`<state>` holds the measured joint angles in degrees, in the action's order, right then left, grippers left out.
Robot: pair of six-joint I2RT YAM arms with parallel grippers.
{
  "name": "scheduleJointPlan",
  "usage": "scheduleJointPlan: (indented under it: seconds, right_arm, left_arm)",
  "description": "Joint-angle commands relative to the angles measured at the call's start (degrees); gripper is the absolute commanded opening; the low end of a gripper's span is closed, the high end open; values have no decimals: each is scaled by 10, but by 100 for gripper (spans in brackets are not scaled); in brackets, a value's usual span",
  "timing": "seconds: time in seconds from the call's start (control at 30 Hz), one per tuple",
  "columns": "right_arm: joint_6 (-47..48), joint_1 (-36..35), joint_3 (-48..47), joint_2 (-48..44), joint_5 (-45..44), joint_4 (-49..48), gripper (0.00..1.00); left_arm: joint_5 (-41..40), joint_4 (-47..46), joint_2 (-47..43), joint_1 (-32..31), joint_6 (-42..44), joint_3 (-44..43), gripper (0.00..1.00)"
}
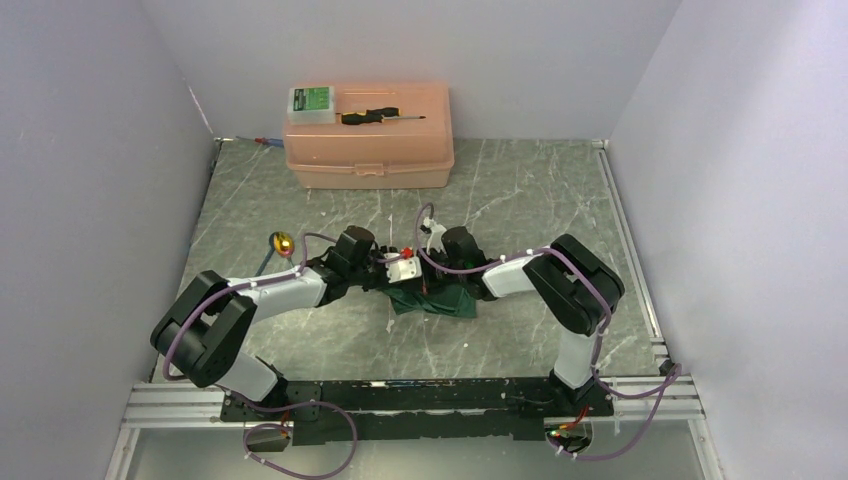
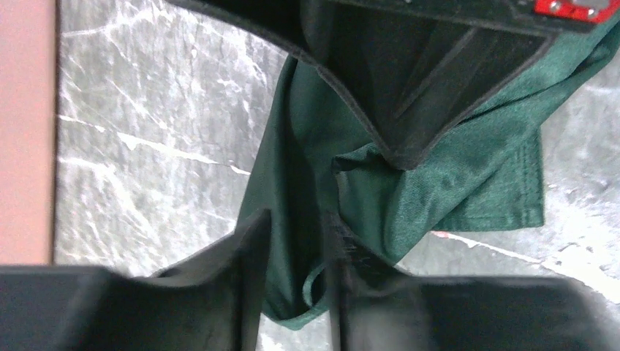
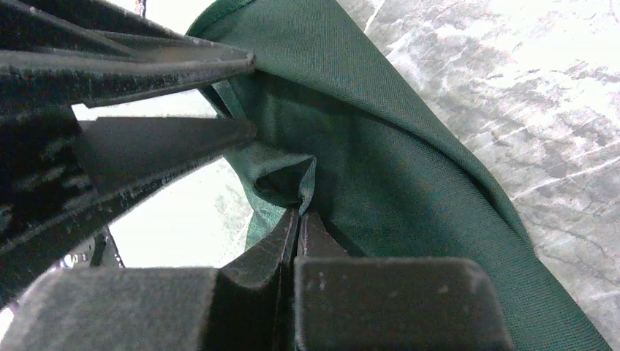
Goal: Fold the napkin into a case and place the utensils inside
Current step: Fold the 2/3-rectangle-folded napkin at the center of the board, then pick up the top corner of the smaller rectangle folded napkin from the center of the board.
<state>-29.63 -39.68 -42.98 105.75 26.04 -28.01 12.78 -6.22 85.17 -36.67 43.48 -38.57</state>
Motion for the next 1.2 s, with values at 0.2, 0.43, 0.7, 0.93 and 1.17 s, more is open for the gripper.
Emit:
scheduleJointPlan:
  seconds: [0.2, 0.43, 0.7, 0.93, 1.17]
  right_arm:
    - [-8, 0, 18, -4, 11, 44, 0]
    - [-21, 0, 28, -9, 26, 44, 0]
    - [-16, 1, 21, -18, 18, 92, 0]
    - [-19, 4, 23, -18, 14, 117, 0]
    - [-15, 6, -24, -23, 11, 181, 0]
  left_arm:
    - [-22, -20, 12, 6, -20, 3, 57]
    - [-8, -18, 33, 15, -19, -14, 33]
    - [-18, -25, 40, 16, -47, -36, 3]
    - [-23, -5, 25, 17, -92, -58, 3]
    - [16, -8, 0, 16, -47, -7, 3]
